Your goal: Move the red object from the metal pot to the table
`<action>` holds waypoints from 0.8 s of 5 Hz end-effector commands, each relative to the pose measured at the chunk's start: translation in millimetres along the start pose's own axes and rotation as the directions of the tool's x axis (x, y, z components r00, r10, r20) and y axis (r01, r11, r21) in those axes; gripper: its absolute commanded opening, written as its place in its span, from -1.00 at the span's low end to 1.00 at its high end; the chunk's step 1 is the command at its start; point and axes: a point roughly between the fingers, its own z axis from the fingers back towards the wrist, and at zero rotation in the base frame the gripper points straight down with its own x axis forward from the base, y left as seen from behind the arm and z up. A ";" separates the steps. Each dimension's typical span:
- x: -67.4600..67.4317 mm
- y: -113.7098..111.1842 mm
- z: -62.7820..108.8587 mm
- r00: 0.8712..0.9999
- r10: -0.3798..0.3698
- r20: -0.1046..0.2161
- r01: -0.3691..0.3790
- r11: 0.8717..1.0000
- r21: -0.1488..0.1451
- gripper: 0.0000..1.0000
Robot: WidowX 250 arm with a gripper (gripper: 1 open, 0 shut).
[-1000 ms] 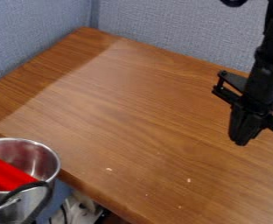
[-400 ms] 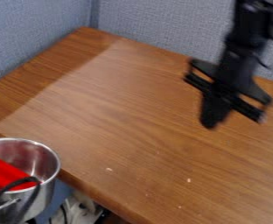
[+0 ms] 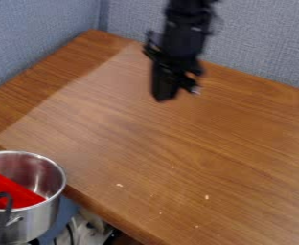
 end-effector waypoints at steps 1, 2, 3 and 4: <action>-7.7 46.0 15.8 0.998 -0.011 0.062 0.011 1.000 0.011 1.00; -30.8 80.5 20.5 0.969 -0.235 0.069 0.233 0.972 0.044 1.00; -62.6 95.3 19.2 0.931 -0.359 0.063 0.355 0.933 0.063 1.00; -76.4 92.2 19.4 0.950 -0.305 0.060 0.301 0.951 0.062 1.00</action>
